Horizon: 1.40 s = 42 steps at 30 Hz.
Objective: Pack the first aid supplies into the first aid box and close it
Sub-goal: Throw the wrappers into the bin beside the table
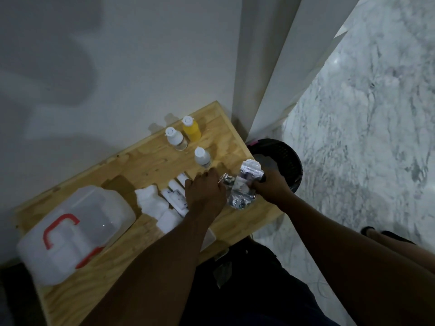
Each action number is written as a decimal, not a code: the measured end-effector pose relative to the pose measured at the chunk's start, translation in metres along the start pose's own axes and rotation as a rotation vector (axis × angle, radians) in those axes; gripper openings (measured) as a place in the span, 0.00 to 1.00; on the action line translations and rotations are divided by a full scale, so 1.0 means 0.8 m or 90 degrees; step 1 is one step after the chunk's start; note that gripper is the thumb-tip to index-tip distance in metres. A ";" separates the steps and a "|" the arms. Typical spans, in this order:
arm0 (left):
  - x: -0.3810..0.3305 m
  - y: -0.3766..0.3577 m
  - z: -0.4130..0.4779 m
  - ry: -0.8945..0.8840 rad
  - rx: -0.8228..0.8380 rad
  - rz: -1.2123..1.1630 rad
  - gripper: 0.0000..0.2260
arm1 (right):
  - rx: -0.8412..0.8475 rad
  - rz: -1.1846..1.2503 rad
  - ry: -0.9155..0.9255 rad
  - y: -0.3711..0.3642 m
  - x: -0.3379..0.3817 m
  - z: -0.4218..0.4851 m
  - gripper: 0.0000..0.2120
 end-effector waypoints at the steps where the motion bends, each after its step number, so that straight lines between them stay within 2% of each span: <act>1: 0.000 0.002 0.000 0.000 0.007 -0.026 0.06 | -0.011 0.023 -0.013 0.006 -0.001 0.000 0.09; 7: -0.024 0.024 0.004 0.046 0.031 -0.237 0.04 | -0.080 0.133 -0.018 0.063 0.008 -0.003 0.06; 12: -0.081 0.042 0.037 0.016 0.044 -0.287 0.04 | -0.160 0.240 -0.067 0.131 0.000 -0.002 0.08; 20: -0.164 0.000 0.119 -0.008 0.171 -0.115 0.08 | -0.245 0.470 -0.199 0.187 -0.095 0.029 0.13; 24: -0.184 -0.061 0.156 -0.037 0.215 -0.019 0.10 | -0.280 0.559 -0.299 0.161 -0.178 0.069 0.04; 28: -0.193 -0.143 0.193 -0.094 0.249 0.064 0.13 | -0.278 0.551 -0.367 0.102 -0.267 0.111 0.04; 31: -0.199 -0.205 0.218 -0.135 0.277 0.099 0.11 | -0.249 0.514 -0.400 0.056 -0.319 0.143 0.09; 34: -0.204 -0.260 0.240 -0.178 0.302 0.141 0.10 | -0.241 0.449 -0.421 0.027 -0.355 0.175 0.06; 35: -0.204 -0.277 0.246 -0.187 0.313 0.156 0.11 | -0.244 0.431 -0.431 0.021 -0.364 0.186 0.09; 39: -0.201 -0.324 0.266 -0.208 0.352 0.181 0.11 | -0.246 0.375 -0.407 0.004 -0.383 0.230 0.16; 42: -0.197 -0.344 0.265 -0.195 0.425 0.172 0.16 | -0.177 0.372 -0.381 -0.012 -0.387 0.252 0.14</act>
Point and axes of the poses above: each hand's wrist, its own z-axis towards the middle knuckle, its own y-axis out of the back of the hand, x = y × z, the point moved 6 cm from there along z, towards the middle knuckle, and after that the axes turned 1 degree about -y, right-handed, at the moved point
